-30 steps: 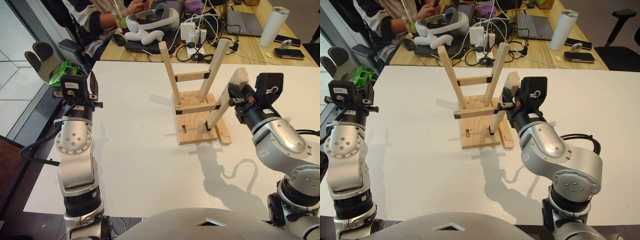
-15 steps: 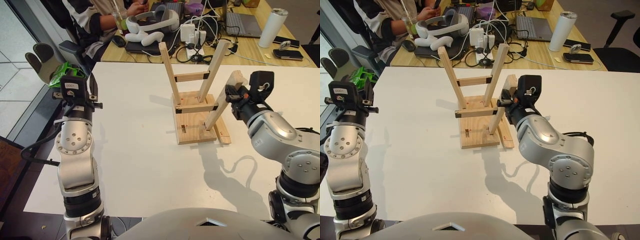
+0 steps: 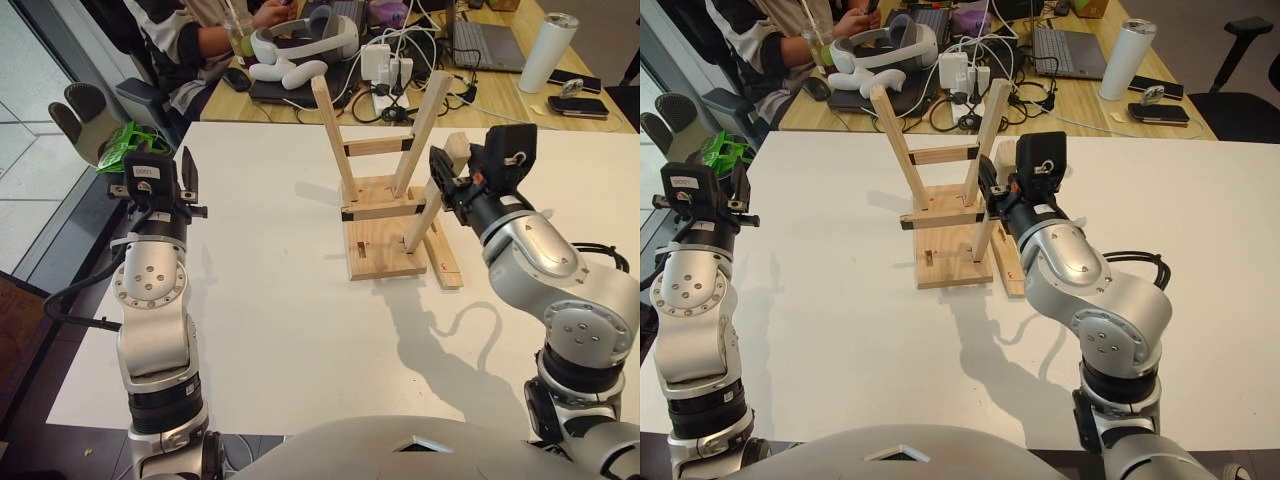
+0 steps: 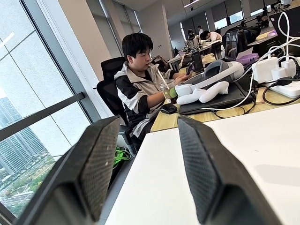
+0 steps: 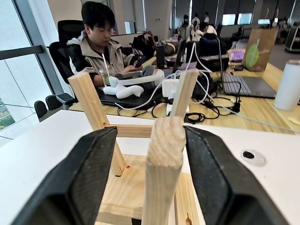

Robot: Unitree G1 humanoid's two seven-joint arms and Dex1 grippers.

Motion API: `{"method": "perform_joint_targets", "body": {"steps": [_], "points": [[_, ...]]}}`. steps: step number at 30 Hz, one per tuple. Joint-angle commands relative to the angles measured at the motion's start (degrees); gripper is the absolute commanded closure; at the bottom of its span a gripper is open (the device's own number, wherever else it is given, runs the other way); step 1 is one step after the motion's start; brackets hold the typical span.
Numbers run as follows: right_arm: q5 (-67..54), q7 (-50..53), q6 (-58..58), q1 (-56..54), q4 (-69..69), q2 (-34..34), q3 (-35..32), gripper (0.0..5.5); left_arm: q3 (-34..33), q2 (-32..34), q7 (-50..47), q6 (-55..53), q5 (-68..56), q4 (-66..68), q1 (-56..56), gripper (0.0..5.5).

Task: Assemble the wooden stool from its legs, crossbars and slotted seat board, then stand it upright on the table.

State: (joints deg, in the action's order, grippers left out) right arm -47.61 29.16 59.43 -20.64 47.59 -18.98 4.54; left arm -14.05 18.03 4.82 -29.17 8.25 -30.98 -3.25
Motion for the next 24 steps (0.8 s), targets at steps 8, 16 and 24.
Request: {"method": "perform_joint_targets", "body": {"steps": [8,16,24], "points": [[-0.51,-9.39,-0.42,21.44,8.70,-6.24,-19.21,1.11,-1.42,-0.17,-1.84,0.15,1.15,-3.14,3.21,3.25],[-10.43,0.71,19.02,18.42,-0.14,0.41,-12.19,0.63,0.76,-5.20,-2.39,-6.61,-2.18,-2.66,0.54,3.25],[2.65,2.03,25.54,12.38,-10.83,7.19,-12.19,0.63,1.85,-21.18,-8.12,-28.32,-10.04,-11.59,-0.85,3.25]]}}
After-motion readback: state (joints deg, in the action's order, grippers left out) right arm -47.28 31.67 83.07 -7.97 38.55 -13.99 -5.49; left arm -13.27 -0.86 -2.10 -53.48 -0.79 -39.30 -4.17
